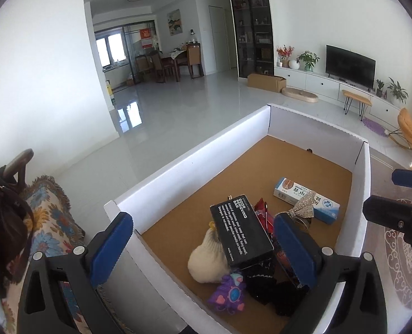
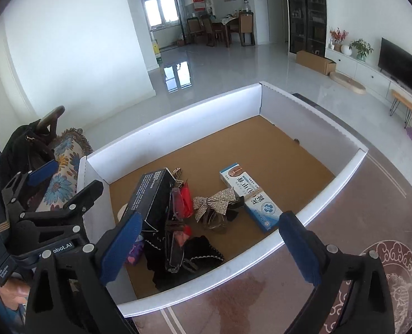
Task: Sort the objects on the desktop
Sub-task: 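Carry the black box and glasses into the bin and release both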
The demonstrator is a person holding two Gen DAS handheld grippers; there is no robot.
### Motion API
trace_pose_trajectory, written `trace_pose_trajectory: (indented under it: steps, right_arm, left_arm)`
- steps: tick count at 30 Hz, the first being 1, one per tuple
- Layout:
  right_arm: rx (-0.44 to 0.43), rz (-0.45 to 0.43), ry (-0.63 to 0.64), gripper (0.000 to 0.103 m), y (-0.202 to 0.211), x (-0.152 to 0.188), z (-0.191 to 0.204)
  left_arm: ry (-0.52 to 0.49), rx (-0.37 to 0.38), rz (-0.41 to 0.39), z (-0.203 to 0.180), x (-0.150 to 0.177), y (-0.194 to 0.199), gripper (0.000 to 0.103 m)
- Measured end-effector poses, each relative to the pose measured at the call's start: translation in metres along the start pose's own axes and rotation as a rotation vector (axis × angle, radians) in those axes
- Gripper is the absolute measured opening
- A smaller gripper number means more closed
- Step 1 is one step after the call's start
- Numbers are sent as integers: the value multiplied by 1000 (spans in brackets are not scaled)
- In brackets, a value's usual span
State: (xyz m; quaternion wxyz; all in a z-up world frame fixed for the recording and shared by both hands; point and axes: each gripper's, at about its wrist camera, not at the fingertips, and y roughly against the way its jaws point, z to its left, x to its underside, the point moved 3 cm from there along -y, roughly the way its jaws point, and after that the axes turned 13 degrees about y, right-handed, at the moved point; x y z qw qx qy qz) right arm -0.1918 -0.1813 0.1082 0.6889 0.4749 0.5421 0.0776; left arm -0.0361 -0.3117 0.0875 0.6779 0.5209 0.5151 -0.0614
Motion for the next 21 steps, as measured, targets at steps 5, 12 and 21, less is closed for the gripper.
trace_pose_trajectory:
  steps: [5, 12, 21]
  right_arm:
    - [22, 39, 58, 103, 5, -1, 14]
    - [76, 39, 95, 103, 5, -4, 18]
    - [88, 61, 73, 103, -8, 3, 12]
  left_arm:
    - [28, 52, 94, 2, 9, 8, 103]
    - [82, 10, 81, 14, 8, 14, 103]
    - [174, 45, 69, 26, 5, 12, 103]
